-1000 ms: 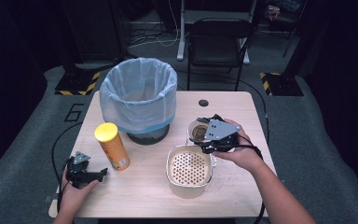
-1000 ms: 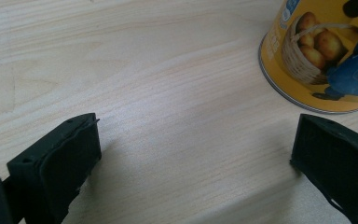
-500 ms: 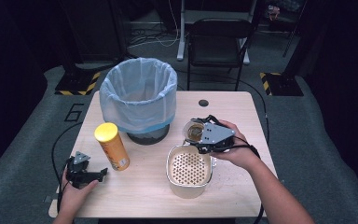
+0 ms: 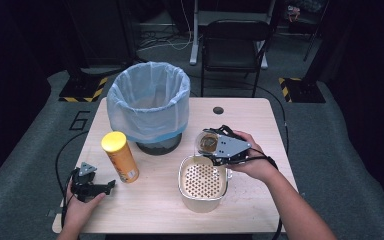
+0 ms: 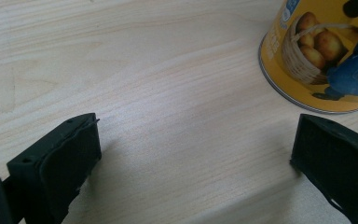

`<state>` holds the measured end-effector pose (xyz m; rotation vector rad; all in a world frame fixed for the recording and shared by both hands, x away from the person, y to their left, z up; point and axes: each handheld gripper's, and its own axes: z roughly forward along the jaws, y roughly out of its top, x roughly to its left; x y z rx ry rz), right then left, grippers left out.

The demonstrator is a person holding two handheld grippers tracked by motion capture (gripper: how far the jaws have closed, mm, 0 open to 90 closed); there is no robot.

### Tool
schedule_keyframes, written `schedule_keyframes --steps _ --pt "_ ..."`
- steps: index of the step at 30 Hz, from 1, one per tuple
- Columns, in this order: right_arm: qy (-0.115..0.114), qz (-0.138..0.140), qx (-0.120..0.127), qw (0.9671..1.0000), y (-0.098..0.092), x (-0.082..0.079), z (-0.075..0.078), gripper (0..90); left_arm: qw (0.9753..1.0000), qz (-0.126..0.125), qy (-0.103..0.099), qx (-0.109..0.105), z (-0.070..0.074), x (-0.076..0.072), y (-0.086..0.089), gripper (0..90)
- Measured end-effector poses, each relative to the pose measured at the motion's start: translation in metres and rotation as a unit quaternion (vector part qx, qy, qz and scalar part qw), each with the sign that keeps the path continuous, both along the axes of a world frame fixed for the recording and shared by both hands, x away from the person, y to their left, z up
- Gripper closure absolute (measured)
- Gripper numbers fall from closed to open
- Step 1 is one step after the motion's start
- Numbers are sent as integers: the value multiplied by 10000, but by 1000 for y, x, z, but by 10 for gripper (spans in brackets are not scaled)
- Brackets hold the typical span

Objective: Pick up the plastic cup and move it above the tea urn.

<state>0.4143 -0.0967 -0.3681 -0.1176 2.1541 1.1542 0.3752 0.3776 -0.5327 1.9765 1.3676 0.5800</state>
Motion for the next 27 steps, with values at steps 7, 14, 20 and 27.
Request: schedule_keyframes --steps 7,14,20,27 --pt "-76 -12 -65 9999 -2 -2 0 342 10000 1 0 0 0 0 0 11" --pt "-473 31 -308 9984 -2 -14 1 345 10000 0 1 1 0 0 0 11" --pt "-899 14 -635 9939 -1 -27 -2 353 10000 3 1 -3 0 0 0 11" --pt "-1385 -67 -977 9855 0 -35 -6 370 10000 2 0 -2 0 0 0 11"
